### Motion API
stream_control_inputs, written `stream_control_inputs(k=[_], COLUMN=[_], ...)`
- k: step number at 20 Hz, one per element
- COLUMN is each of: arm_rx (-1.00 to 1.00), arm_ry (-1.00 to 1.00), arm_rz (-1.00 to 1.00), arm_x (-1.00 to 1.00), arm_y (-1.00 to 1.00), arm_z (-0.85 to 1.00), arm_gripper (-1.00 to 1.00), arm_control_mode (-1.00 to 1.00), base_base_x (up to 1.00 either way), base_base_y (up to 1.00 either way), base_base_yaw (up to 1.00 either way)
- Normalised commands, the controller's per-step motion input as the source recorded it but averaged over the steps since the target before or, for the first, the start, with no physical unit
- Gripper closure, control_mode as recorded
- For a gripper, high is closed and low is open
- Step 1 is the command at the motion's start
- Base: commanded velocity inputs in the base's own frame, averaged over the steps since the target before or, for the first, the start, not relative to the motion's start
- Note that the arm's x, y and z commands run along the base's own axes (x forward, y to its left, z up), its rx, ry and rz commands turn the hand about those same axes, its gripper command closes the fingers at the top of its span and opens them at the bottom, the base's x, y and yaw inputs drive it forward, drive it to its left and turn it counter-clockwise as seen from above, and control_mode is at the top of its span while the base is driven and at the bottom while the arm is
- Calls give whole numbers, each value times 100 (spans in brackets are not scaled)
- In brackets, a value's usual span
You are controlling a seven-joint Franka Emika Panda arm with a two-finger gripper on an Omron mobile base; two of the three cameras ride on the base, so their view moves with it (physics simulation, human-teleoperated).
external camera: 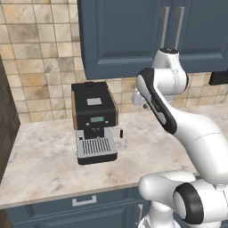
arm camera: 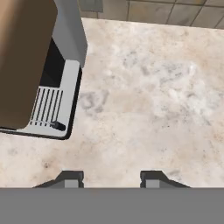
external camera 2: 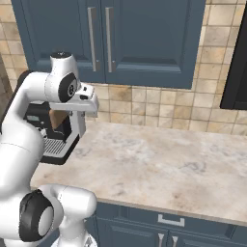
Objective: Open the cabinet. Pick the bar soap and place it next to the sink. Then close the cabinet.
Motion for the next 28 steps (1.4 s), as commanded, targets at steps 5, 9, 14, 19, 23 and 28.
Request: stream_control_inputs(k=[5, 9, 14, 19, 23, 28], arm_rx=[0, -2, -1, 0, 0, 1], arm_ry=[-16, -48, -49, -30, -25, -27], arm_rz=[0, -8, -13, -24, -26, -19], arm_x=[-8, -18, -18, -25, -14, 6], arm_y=[-13, 0, -37, -48, -42, -10], arm_z=[0, 26, 77, 40, 37, 52], arm_gripper=[-100, -100, -100, -100, -100, -100], arm_control_mode=[-100, -100, -100, -100, -100, -100], base_base_x=[0, 0, 0, 0, 0, 0], base_base_y=[0, 0, 0, 0, 0, 0], base_base_yaw=[0, 0, 0, 0, 0, 0])
